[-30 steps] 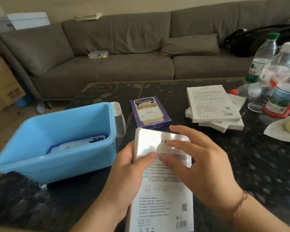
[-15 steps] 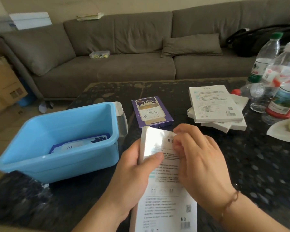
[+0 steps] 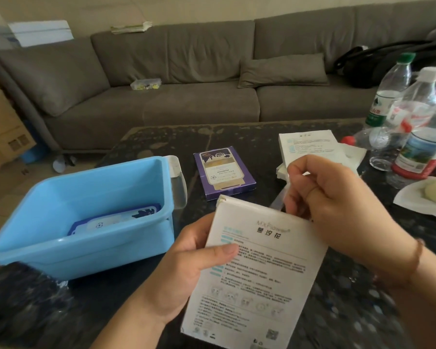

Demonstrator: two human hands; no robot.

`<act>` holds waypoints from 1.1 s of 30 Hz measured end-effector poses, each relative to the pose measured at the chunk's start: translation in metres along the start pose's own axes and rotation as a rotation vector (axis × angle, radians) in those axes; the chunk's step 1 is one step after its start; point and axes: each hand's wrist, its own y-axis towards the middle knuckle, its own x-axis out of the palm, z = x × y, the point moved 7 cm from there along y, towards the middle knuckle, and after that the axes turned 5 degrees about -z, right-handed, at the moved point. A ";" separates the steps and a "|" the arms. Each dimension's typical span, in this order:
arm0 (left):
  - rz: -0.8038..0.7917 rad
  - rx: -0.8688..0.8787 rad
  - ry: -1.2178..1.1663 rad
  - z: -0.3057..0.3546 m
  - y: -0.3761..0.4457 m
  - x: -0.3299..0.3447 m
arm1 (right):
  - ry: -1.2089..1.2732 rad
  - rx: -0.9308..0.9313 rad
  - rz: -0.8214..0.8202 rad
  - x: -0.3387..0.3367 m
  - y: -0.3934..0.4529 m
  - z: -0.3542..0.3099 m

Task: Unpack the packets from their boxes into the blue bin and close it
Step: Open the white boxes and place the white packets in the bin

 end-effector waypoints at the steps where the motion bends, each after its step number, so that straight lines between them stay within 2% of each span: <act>1: -0.003 0.006 0.005 0.001 0.000 0.000 | 0.040 0.029 -0.024 0.002 0.001 0.003; 6: -0.015 0.021 0.023 0.002 0.000 -0.001 | 0.285 0.191 -0.222 0.012 0.004 0.022; 11: -0.041 0.029 -0.005 0.002 -0.001 0.002 | 0.774 0.356 -0.529 0.047 -0.004 0.033; 13: -0.024 0.026 -0.003 0.002 -0.001 0.000 | 0.838 0.406 -0.565 0.058 -0.006 0.038; 15: 0.015 0.007 -0.008 0.000 -0.001 -0.003 | 0.768 0.410 -0.386 0.048 0.003 0.050; 17: 0.057 -0.024 -0.016 -0.003 -0.001 -0.007 | 0.669 0.346 -0.064 0.019 0.010 0.055; 19: 0.091 -0.047 -0.030 -0.005 -0.001 -0.011 | 0.571 0.182 0.233 -0.015 0.006 0.045; 20: 0.101 -0.051 -0.040 -0.006 -0.002 -0.013 | 0.510 0.052 0.279 -0.026 0.001 0.035; 22: 0.111 -0.058 -0.062 -0.006 -0.001 -0.015 | 0.398 -0.178 0.157 -0.028 -0.009 0.009; 23: 0.114 -0.061 -0.072 -0.006 -0.001 -0.015 | 0.318 -0.223 0.060 -0.022 -0.013 0.002; 26: 0.115 -0.053 -0.049 -0.005 -0.001 -0.015 | 0.068 -0.146 -0.114 -0.003 -0.014 0.008; 28: 0.112 -0.039 -0.011 -0.003 -0.001 -0.013 | 0.031 -0.074 -0.193 0.006 -0.011 0.014; 33: 0.070 -0.002 0.022 0.000 -0.001 -0.009 | 0.298 0.061 -0.292 0.009 -0.008 0.023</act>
